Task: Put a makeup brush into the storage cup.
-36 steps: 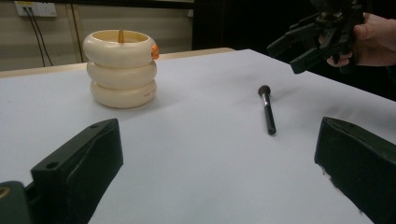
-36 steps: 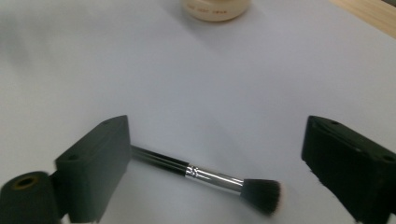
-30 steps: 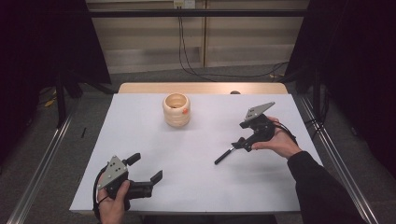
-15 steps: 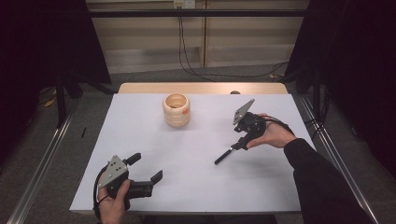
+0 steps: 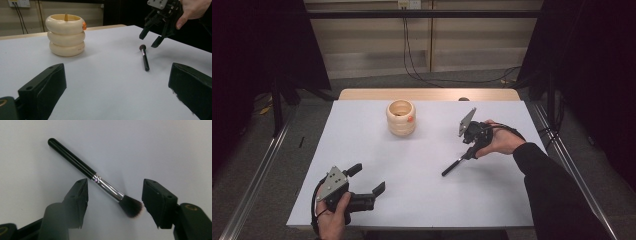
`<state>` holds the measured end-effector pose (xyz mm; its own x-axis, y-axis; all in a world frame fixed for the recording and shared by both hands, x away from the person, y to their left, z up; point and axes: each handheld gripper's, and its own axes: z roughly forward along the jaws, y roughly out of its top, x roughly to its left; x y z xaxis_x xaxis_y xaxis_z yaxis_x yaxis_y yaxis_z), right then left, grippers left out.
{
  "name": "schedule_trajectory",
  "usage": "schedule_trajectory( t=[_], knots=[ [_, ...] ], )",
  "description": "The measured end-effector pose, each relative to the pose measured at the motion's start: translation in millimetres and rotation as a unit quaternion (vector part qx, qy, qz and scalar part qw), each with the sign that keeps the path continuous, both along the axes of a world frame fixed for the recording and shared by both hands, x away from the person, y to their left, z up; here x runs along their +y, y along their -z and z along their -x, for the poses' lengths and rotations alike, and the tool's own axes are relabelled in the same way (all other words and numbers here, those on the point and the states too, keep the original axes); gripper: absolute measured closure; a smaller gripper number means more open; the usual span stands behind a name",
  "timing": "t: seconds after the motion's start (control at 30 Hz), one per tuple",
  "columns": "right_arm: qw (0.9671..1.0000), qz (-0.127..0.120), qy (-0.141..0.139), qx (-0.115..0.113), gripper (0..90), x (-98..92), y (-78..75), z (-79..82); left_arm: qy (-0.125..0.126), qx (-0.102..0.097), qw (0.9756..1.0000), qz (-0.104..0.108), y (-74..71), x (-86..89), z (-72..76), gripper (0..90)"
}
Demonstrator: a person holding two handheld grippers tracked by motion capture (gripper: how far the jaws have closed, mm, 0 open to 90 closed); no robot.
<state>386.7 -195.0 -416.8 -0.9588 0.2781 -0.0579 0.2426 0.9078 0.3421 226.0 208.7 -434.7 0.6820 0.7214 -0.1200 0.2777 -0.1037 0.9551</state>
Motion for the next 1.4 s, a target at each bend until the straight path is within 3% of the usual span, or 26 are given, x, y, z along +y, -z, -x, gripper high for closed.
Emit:
schedule_trajectory(
  t=[0.2, 0.37, 0.4, 0.47, 0.7, 0.87, 1.13, 1.2, 1.4],
  knots=[
    [0.9993, 0.016, -0.03, 0.015, 46.8, 9.4, 4.6, -1.1, -0.001, 0.001, 1.0, 0.0, 0.3, 0.4, 0.2, 1.6],
    [0.9986, 0.023, -0.039, 0.025, 50.2, 12.5, 11.7, -4.4, 0.0, 0.001, 1.0, 0.0, 0.6, 0.9, 0.1, 1.5],
    [0.9986, 0.032, -0.024, 0.036, 50.0, 12.6, 11.9, -2.1, -0.001, -0.001, 1.0, -0.002, 0.4, 1.2, 0.1, 1.5],
    [0.9984, 0.039, -0.03, 0.029, 44.1, 12.9, 16.2, -3.2, -0.001, -0.002, 1.0, -0.001, 0.2, 1.8, -0.1, 1.5],
    [0.9973, 0.043, -0.049, 0.033, 50.5, 17.6, 24.6, -4.4, -0.001, -0.001, 1.0, 0.0, 0.3, 1.8, 0.4, 1.5],
    [0.9962, 0.062, -0.045, 0.042, 56.9, 18.0, 31.4, -5.6, -0.005, 0.0, 1.0, -0.004, 0.4, 2.7, 0.2, 1.5],
    [0.9955, 0.055, -0.05, 0.059, 66.8, 16.7, 33.2, -7.3, -0.004, 0.001, 1.0, -0.005, 0.7, 2.5, 0.4, 1.5],
    [0.9952, 0.062, -0.031, 0.069, 68.4, 17.9, 32.6, -6.3, -0.004, 0.002, 1.0, -0.004, 0.7, 2.4, 0.6, 1.5],
    [0.9953, 0.062, -0.026, 0.07, 78.0, 18.1, 32.4, -9.4, -0.001, 0.002, 1.0, -0.004, 0.9, 2.4, 0.7, 1.5]
  ],
)
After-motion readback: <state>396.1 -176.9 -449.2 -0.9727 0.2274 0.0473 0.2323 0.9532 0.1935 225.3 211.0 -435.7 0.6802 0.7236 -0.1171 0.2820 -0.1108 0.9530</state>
